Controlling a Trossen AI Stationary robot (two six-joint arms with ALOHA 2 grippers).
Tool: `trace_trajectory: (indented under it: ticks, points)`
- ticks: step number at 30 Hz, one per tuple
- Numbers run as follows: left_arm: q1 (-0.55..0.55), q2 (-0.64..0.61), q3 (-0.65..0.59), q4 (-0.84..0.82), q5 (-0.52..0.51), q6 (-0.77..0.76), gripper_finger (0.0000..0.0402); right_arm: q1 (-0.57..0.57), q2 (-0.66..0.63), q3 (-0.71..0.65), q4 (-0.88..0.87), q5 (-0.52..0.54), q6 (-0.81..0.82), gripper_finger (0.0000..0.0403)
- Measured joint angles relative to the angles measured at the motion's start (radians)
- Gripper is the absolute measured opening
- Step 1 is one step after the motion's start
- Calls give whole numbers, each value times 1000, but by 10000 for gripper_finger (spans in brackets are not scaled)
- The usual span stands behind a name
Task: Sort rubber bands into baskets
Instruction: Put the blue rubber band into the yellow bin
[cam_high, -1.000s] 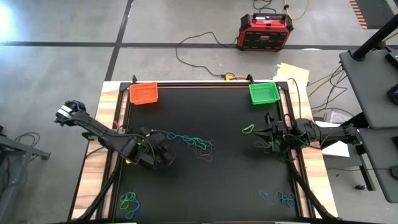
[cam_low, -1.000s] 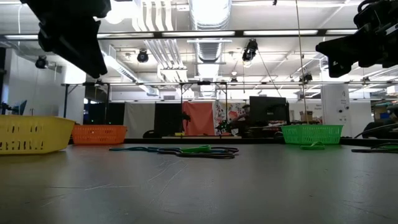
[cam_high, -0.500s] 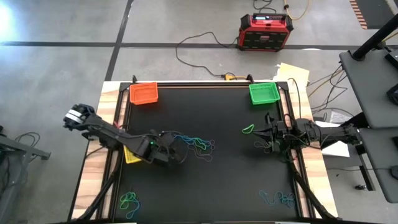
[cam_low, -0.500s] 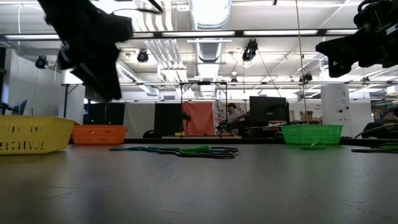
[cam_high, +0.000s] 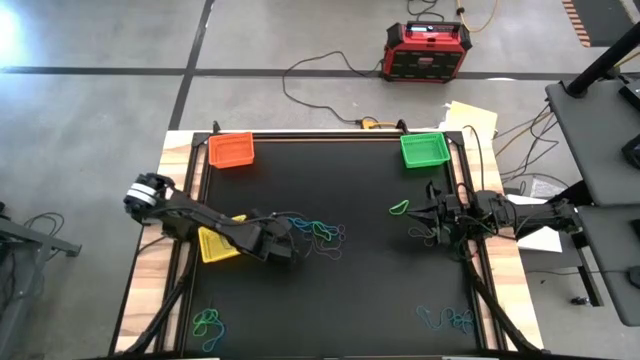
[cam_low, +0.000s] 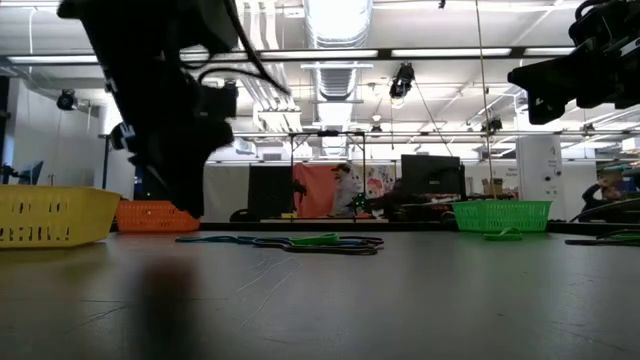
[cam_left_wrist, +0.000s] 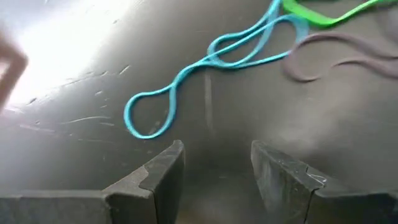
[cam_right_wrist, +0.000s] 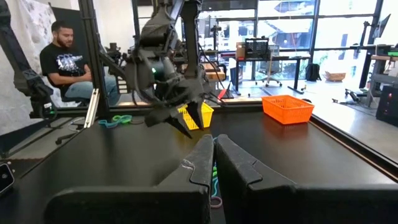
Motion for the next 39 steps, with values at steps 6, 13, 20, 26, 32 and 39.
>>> trace_trajectory:
  ticks: [6, 13, 20, 26, 32, 39]
  points:
    - [83, -8, -1, 3, -21, 116, 171, 0, 0, 0, 0, 0, 0, 9]
    - [213, -25, -1, 43, 66, 242, 171, 0, 0, 0, 0, 0, 0, 9]
    - [270, -21, -1, 126, 100, 320, 171, 0, 0, 0, 0, 0, 0, 9]
    - [262, -9, -1, 153, 117, 332, 171, 0, 0, 0, 0, 0, 0, 9]
    - [281, 17, -3, 183, 125, 333, 171, 0, 0, 0, 0, 0, 0, 9]
    - [331, 80, 0, 185, 190, 352, 171, 0, 0, 0, 0, 0, 0, 9]
